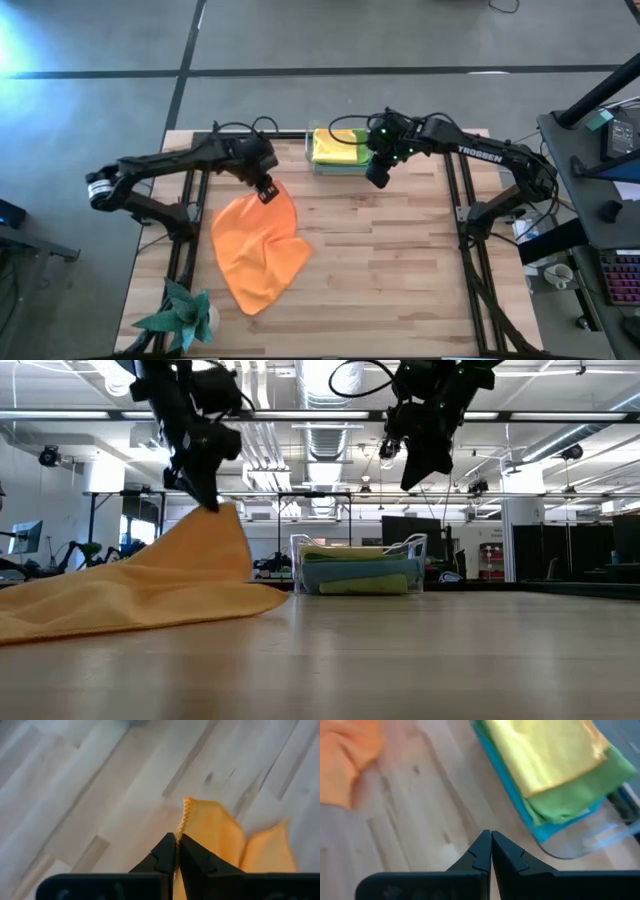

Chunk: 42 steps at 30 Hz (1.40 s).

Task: Fold microfiber towels
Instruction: Fold the orange microfiber cloth

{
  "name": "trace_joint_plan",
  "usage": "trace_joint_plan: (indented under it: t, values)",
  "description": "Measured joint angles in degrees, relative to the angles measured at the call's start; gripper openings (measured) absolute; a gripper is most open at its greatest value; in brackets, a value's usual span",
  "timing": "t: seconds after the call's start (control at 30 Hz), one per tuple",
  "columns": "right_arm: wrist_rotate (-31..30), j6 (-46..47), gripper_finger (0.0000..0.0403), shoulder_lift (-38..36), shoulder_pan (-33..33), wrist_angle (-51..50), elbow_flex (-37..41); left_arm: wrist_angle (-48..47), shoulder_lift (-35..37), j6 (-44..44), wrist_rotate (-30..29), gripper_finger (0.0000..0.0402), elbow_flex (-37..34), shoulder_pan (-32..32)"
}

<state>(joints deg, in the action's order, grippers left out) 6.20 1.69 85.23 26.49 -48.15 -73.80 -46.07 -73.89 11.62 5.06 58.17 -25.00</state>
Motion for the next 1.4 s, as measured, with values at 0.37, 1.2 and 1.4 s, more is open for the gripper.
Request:
trace_joint_plan:
  t: [0.37, 1.2, 1.4]
  values:
    - [1.7, 7.2, 0.0057, 0.0, -6.0, 1.0, 0.0, -2.0, 0.9, -3.7, -0.9, 0.0006, 4.4, 0.3]
    - [-0.6, 49.3, 0.0096, 0.2, -28.3, 17.5, 8.2, -2.6, 0.9, -18.9, -4.0, 0.0006, 4.9, 0.2]
    - [-3.5, 56.7, 0.0123, 0.2, -32.1, 28.6, 13.6, -2.5, 0.9, -20.1, -4.1, 0.0006, 4.9, 0.3]
